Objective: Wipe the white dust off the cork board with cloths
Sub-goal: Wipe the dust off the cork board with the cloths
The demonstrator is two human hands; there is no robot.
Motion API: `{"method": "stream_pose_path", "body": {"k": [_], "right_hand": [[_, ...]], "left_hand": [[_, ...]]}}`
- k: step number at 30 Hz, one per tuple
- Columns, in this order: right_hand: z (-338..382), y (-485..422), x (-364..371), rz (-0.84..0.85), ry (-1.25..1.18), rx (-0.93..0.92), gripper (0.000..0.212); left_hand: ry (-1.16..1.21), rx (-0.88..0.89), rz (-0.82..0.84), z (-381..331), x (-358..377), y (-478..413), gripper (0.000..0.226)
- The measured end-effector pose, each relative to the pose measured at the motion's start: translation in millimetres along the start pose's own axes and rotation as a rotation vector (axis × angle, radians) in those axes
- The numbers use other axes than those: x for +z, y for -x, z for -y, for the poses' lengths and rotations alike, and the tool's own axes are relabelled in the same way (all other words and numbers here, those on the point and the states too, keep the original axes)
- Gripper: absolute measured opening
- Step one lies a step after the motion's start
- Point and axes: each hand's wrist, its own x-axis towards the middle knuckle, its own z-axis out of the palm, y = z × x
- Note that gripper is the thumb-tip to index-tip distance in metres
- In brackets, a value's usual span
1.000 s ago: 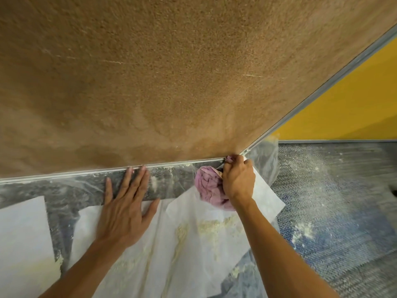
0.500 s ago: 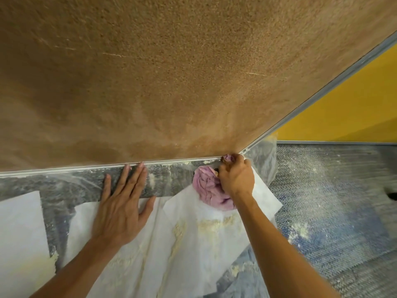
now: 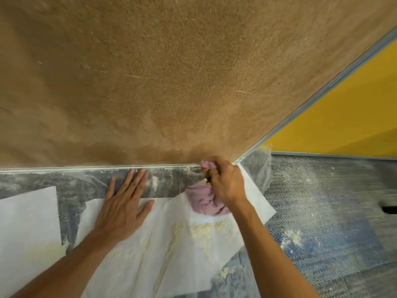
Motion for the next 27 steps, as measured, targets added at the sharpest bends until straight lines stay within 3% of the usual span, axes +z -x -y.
{"method": "stream_pose_path", "body": {"k": [4, 6, 11, 16, 21, 25, 27], "right_hand": [[-3, 5, -14, 0.165, 0.044, 0.164, 0.023], [10, 6, -4, 0.179, 0.062, 0.224, 0.033], [40, -3, 32, 0.012, -0.036, 0.418, 0.036], [57, -5, 51, -0.118, -0.092, 0.509, 0.036], [76, -4, 55, -0.080, -0.115, 0.515, 0.033], [90, 5, 59, 0.177, -0.132, 0.355, 0.022], [86, 13, 46, 0.176, -0.090, 0.361, 0.021]], "left_hand": [[-0.033, -0.067, 0.112, 11, -24, 17, 0.097], [-0.040, -0.116, 0.157, 18, -39, 21, 0.104], [-0.005, -0.216, 0.207, 50, -56, 32, 0.111], [-0.033, -0.237, 0.085, 88, -38, 41, 0.100], [-0.029, -0.242, 0.015, 91, -25, 45, 0.089], [-0.041, -0.234, -0.020, 89, -19, 47, 0.090], [-0.041, -0.222, -0.026, 92, -18, 47, 0.090]]}}
